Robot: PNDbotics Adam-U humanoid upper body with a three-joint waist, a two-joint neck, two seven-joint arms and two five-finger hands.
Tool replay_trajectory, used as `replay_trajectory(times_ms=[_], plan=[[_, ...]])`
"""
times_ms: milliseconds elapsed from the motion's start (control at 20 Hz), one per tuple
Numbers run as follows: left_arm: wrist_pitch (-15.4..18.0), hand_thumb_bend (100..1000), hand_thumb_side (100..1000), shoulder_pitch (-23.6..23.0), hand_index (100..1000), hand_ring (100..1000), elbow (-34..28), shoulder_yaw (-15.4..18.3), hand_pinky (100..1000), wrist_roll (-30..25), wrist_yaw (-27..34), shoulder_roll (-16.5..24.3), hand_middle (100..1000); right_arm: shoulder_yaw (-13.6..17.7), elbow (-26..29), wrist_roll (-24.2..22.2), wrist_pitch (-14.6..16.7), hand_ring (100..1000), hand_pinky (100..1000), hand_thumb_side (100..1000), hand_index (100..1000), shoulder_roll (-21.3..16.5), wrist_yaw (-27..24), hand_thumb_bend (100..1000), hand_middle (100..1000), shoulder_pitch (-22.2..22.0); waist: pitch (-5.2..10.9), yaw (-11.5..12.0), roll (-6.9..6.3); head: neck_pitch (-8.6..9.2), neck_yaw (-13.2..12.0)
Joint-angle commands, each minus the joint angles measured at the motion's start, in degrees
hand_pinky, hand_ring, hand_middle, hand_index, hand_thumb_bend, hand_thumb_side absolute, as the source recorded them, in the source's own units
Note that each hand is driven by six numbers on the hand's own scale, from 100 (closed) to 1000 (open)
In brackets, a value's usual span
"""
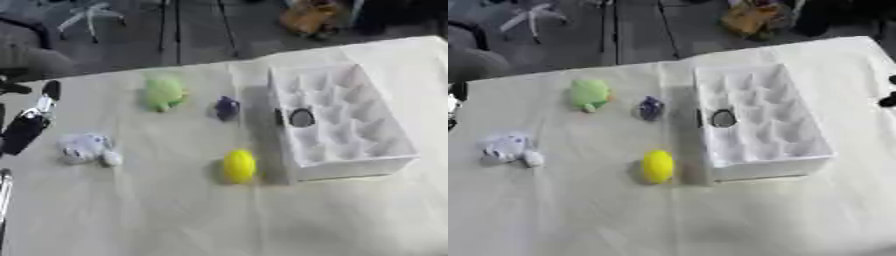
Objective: Pick up objects on the table and place them in the box.
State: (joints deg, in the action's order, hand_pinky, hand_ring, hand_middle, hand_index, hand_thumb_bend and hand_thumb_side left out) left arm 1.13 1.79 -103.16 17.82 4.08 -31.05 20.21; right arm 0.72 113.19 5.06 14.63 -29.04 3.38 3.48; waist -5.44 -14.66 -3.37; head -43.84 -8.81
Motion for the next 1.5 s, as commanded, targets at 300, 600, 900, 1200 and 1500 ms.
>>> replay_trajectory(times_ms=[300, 600, 900, 1200, 1500], plan=[[0.59, 552, 679, 1.39, 816, 685, 1.89, 1.29, 846, -9.73, -6.81, 6.75, 761, 0.61, 1.4, -0.16, 0.12, 613, 765, 740, 907, -0.82, 0.21, 362, 717, 0.21, 0.39, -0.25, -0.01, -0.25, 0.07], [0.47, 568, 669, 1.23, 818, 689, 2.28, 1.58, 847, -9.97, -7.89, 6.77, 763, 0.62, 1.4, -0.19, 0.18, 613, 765, 741, 906, -0.95, 0.22, 362, 717, 0.24, 0.4, -0.27, 0.02, -0.13, -0.04], [3.19, 645, 642, 0.65, 834, 732, 8.04, -0.62, 845, -19.07, -14.7, 12.24, 773, 0.53, 1.4, -0.26, 0.18, 613, 765, 742, 907, -1.08, 0.19, 361, 717, 0.21, 0.59, -0.3, -0.09, 0.04, -0.14], [6.18, 705, 639, 4.51, 841, 747, 15.74, -3.46, 841, -26.34, -19.64, 15.87, 788, 0.37, 1.4, -0.5, 0.19, 612, 765, 742, 907, -1.04, 0.17, 362, 717, 0.23, 0.62, -0.48, -0.07, -0.04, -0.25], [9.14, 744, 636, 9.46, 828, 738, 21.68, -6.12, 835, -27.23, -19.19, 15.67, 782, 0.23, 1.4, -0.64, 0.22, 612, 765, 742, 907, -0.95, 0.06, 360, 716, 0.32, 0.62, -0.83, -0.03, -0.1, -0.45]])
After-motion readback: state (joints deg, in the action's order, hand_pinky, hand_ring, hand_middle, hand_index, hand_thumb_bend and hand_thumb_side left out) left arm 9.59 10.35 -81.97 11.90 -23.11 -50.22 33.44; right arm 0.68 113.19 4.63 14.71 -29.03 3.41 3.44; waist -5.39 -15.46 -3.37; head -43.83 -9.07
